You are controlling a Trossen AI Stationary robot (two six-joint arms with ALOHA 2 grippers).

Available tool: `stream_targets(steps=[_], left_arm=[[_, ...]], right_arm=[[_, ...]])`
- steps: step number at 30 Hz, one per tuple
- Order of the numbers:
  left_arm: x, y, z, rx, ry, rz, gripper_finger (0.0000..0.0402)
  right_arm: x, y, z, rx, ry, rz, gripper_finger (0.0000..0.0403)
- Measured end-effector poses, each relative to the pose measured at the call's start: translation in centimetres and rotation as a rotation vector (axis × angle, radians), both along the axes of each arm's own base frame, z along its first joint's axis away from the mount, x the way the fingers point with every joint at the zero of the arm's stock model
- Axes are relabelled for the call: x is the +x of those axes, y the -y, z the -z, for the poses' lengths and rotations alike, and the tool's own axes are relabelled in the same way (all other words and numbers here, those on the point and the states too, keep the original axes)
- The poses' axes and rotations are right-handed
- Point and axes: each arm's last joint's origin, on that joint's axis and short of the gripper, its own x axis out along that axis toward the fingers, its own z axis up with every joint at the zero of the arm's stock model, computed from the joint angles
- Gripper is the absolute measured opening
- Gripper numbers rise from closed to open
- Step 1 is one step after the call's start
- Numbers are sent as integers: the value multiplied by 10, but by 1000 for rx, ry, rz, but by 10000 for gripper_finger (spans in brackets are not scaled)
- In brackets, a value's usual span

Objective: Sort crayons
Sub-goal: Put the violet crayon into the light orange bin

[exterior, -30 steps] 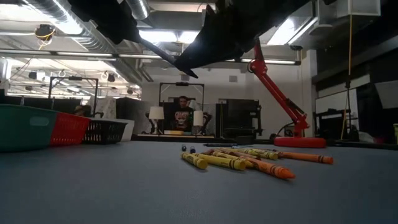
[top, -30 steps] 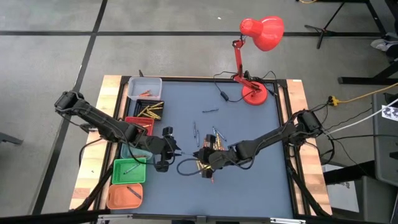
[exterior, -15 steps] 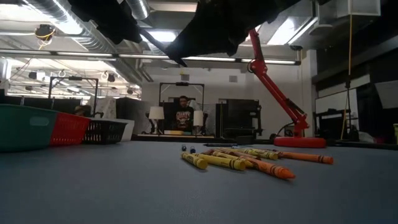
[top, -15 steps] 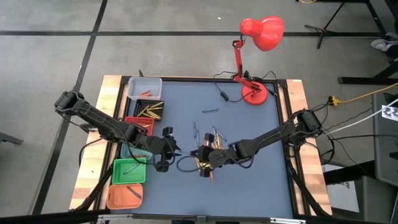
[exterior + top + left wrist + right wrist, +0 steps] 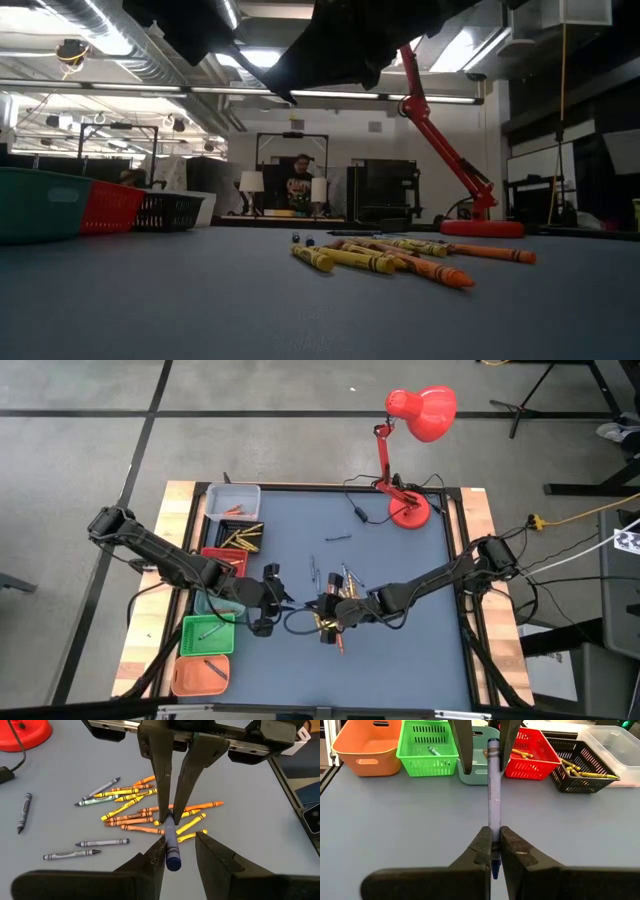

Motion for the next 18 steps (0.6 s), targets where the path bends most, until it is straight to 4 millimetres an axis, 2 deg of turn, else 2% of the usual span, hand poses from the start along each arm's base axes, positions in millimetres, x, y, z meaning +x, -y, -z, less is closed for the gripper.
stream_targets(steps=[5,13,18], left_arm=[[0,0,0,1,0,-2,72],[0,0,0,3,0,-5,9],[0,0,0,3,0,-5,13]], right_arm=[[0,0,0,0,1,-1,19],[0,0,0,3,0,-6,19],[0,0,0,4,0,-6,19]])
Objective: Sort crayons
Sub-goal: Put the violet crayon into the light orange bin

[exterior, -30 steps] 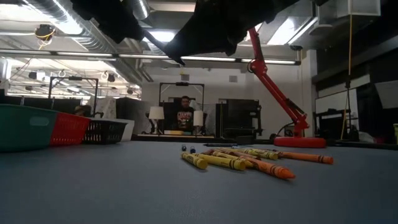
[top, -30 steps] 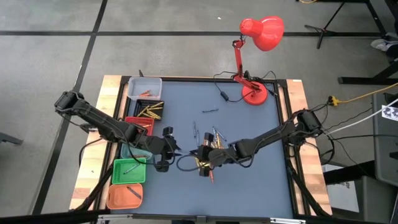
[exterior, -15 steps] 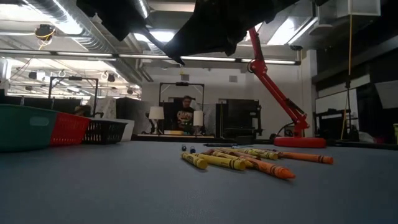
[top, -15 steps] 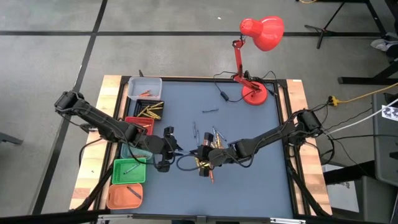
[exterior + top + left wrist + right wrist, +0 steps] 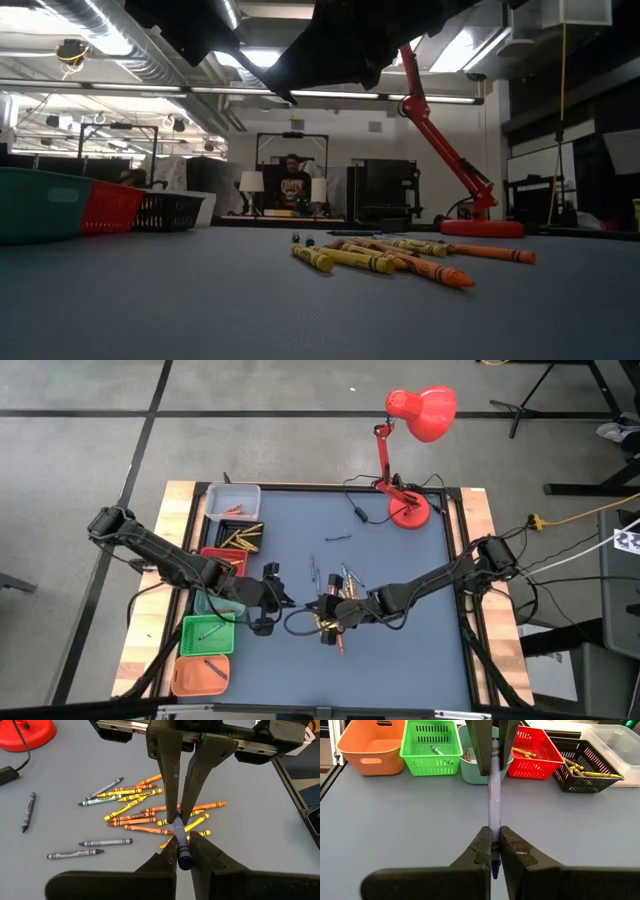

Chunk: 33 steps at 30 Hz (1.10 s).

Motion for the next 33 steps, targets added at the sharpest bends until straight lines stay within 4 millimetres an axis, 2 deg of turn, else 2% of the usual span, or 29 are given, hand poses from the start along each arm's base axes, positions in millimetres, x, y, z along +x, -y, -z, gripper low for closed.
stream_targets(steps=[10,20,27,33], left_arm=[[0,0,1,-1,-7,5,10],[-2,0,3,-25,-46,10,10],[-12,7,12,-322,-267,127,9],[-31,21,19,-619,-591,181,9]], right_arm=[[0,0,0,10,-3,-13,26],[0,0,0,9,-6,-14,138],[-5,0,8,-8,-100,-38,162],[-9,0,15,-1,-189,-90,163]])
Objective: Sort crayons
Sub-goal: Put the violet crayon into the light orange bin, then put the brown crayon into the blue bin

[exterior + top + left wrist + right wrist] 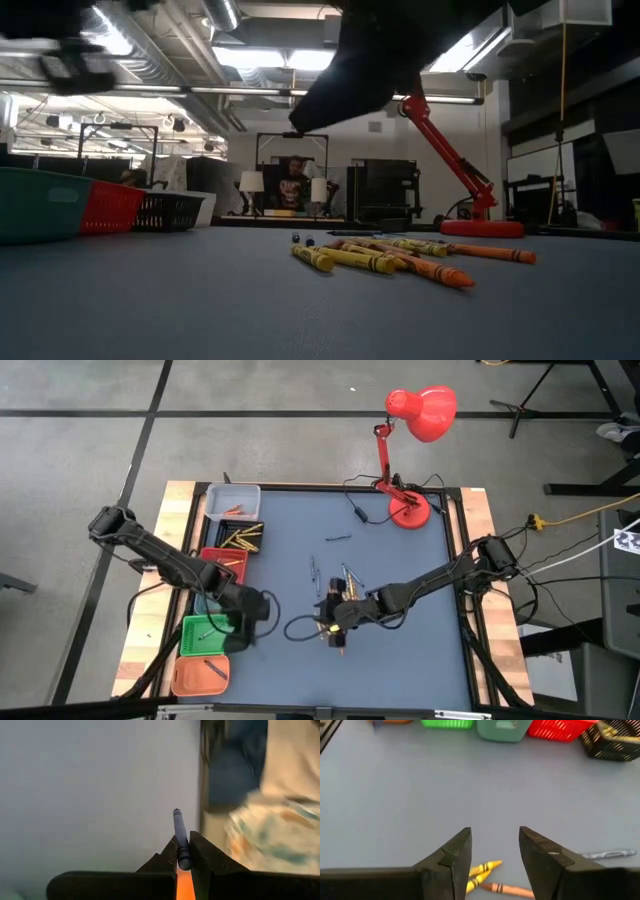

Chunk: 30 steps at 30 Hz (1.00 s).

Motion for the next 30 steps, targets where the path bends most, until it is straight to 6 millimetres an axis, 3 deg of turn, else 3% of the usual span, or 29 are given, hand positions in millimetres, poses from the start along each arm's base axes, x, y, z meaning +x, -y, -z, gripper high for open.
stream_targets(steps=[5,15,21,30], left_arm=[[-18,15,3,-123,-271,-13,9],[-51,55,4,-147,-547,-98,10],[-64,68,6,-94,-577,-260,33],[-71,75,7,-49,-519,-351,78]], right_arm=[[-1,0,1,8,-21,-17,163],[-1,0,1,8,-21,-17,163],[-1,0,1,8,-21,-17,163],[-1,0,1,8,-21,-17,163]])
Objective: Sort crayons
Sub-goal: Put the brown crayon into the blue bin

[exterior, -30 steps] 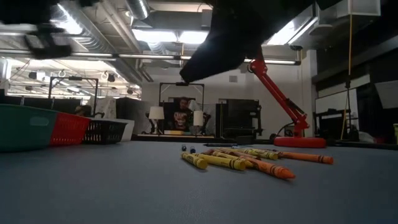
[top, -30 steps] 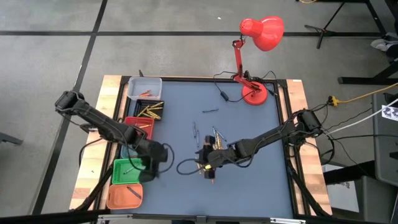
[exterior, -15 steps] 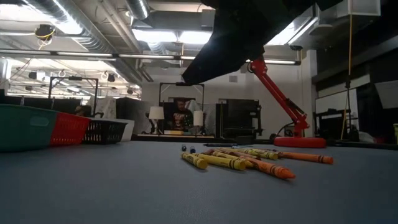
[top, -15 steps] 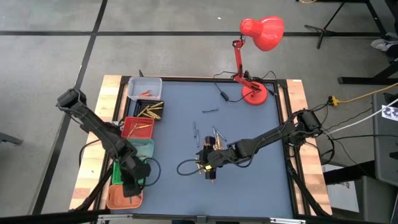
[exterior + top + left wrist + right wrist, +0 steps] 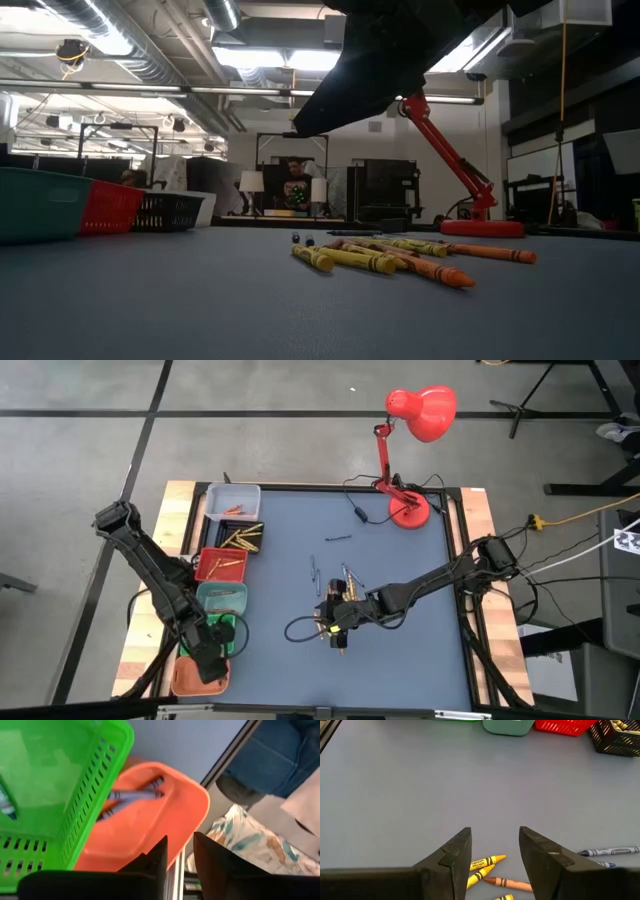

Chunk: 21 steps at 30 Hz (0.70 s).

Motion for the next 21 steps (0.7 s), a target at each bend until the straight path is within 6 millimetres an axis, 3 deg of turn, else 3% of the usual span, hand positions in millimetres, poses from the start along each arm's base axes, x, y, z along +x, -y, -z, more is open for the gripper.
stream_targets(steps=[6,14,21], left_arm=[[3,-2,1,91,115,-40,92],[14,-11,0,346,413,-40,90],[24,-22,-1,472,507,-24,90]], right_arm=[[-3,1,3,37,-44,51,163],[-16,10,15,62,-170,318,163],[-27,14,26,148,-213,498,163]])
